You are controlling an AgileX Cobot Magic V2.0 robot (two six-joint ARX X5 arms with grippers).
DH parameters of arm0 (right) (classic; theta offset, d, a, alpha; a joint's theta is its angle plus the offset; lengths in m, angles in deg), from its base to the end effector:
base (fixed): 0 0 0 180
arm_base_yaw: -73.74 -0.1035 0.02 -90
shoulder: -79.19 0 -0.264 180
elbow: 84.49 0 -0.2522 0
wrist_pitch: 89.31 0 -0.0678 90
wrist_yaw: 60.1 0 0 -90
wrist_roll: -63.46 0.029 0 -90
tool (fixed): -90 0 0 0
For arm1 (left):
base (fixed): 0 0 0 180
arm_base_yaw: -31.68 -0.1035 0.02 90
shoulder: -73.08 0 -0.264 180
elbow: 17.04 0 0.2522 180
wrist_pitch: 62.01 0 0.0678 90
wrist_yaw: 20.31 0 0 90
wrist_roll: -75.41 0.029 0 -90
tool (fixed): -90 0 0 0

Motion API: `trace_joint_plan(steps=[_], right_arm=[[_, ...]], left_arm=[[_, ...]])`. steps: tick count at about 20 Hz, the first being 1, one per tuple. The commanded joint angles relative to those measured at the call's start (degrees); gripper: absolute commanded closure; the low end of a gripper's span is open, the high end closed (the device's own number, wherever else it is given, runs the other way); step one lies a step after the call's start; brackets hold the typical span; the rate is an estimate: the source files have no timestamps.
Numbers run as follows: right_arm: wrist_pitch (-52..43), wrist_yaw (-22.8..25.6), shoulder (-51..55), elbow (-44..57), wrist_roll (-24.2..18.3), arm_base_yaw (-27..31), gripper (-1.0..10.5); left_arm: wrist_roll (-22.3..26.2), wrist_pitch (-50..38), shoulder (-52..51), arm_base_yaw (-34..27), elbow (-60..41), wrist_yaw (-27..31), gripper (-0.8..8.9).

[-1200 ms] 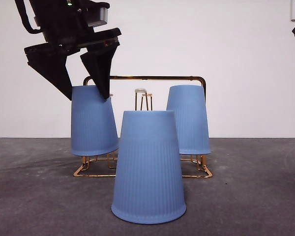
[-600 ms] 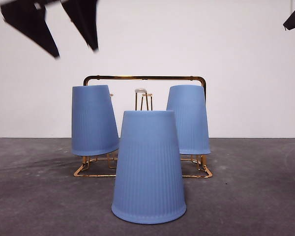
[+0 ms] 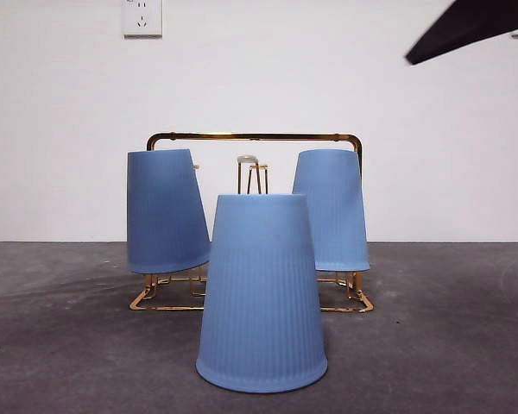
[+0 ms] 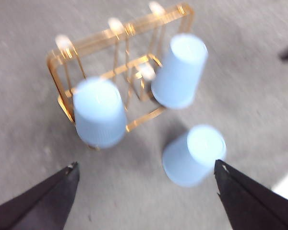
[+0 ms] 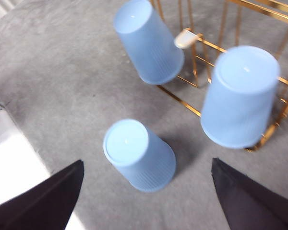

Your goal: Pick the top cup and place it on cupholder, pick up the mid cup and place it on cupholder, last pick the bottom cup and place it on cupholder.

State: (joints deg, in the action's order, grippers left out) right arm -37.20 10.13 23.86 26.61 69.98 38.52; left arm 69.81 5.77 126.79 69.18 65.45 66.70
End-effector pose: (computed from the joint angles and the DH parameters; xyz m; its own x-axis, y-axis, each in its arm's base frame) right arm 0.1490 0.1172 0.3206 0.4063 0.7008 -0.5863 -0.6962 0.6530 0.2982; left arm 0.1260 -0.0986 0.3768 0.5840 -0.5138 -0.6285 0.5883 0.8013 -0.1085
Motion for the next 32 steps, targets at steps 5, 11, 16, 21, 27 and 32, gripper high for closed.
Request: trace_joint_plan(steps=[5, 11, 16, 21, 27, 32], right_arm=[[-3.48, 0.33, -8.63, -3.85, 1.53, -5.07, 5.2], [-8.41, 2.58, -17.40, -3.85, 3.34, -9.88, 5.1], [-9.40, 7.39, -23.02, -3.85, 3.34, -13.25, 4.9], [-9.18, 10.71, -27.36, -3.85, 3.32, -15.34, 4.6], [-8.35, 12.55, -30.21, -3.85, 3.28, -16.28, 4.7], [-7.80, 12.31, -30.38, -3.85, 3.26, -16.46, 6.4]], left_arm=[[-1.66, -0.11, -10.27, 0.46, -10.49, -6.80, 3.82], [-2.34, 0.79, -16.11, 0.46, -11.96, -7.39, 3.81], [-2.62, 0.92, -17.11, 0.46, -11.96, -7.39, 3.81], [-2.62, 1.09, -17.11, 0.46, -11.96, -7.45, 3.81], [-2.60, 1.77, -17.11, 0.46, -11.96, -7.45, 3.82], [-2.60, 1.75, -17.11, 0.46, -11.96, -7.45, 3.81]])
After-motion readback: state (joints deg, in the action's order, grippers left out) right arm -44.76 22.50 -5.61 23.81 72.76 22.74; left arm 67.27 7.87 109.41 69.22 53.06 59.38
